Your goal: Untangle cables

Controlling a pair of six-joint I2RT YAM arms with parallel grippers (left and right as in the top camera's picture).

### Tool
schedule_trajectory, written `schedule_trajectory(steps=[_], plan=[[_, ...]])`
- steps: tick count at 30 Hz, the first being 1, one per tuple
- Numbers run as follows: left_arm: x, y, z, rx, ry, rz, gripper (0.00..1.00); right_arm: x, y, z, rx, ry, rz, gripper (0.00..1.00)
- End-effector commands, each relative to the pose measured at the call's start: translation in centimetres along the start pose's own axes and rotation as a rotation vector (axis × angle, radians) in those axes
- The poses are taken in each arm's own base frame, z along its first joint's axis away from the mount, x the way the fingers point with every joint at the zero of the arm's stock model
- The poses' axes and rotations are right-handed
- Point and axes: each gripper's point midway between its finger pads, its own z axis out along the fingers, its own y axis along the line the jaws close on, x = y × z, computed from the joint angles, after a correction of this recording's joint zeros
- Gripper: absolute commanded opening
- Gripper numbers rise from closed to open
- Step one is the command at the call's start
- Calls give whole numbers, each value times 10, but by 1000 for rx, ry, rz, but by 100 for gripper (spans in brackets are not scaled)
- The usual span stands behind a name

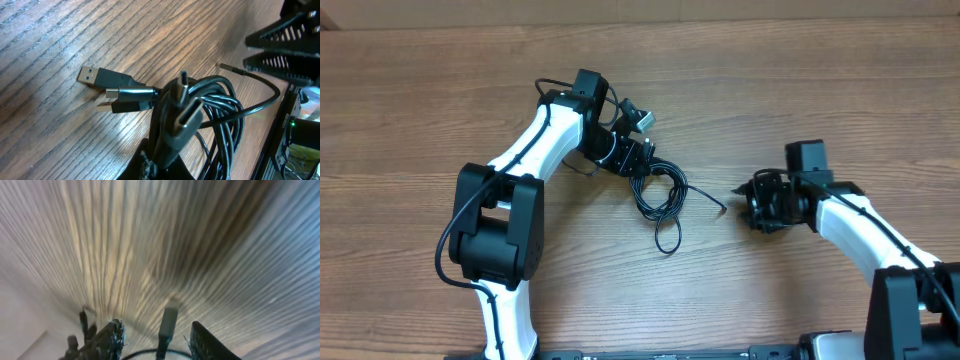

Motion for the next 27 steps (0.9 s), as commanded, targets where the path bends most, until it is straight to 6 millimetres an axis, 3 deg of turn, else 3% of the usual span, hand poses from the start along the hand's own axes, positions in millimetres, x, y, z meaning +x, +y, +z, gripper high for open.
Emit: schedule_trajectory(steps=[1,4,9,13,18,21,23,27], plan=[[-14,-15,-9,27,-43,67,4,19,-4,8,25,40,71,41],[-15,-15,-9,26,-47,70,4,27,-6,13,46,24,102,37],[-16,-15,-9,26,-49,72,4,26,-8,16,57,-22,101,4],[-16,-15,-9,28,-50,71,4,26,3,13,27,-21,0,4],[-16,-17,-9,37,-52,63,4,42,34,-9,-44,-14,-157,4],[-21,-17,-9,34,-67,66,4,67,54,-17,-109,8,-261,4],[-24,-18,-8,32,-76,75,4,94,74,-21,-186,69,-390,4],[-25,-18,-8,31,-79,78,4,132,81,-27,-231,221,-428,4]])
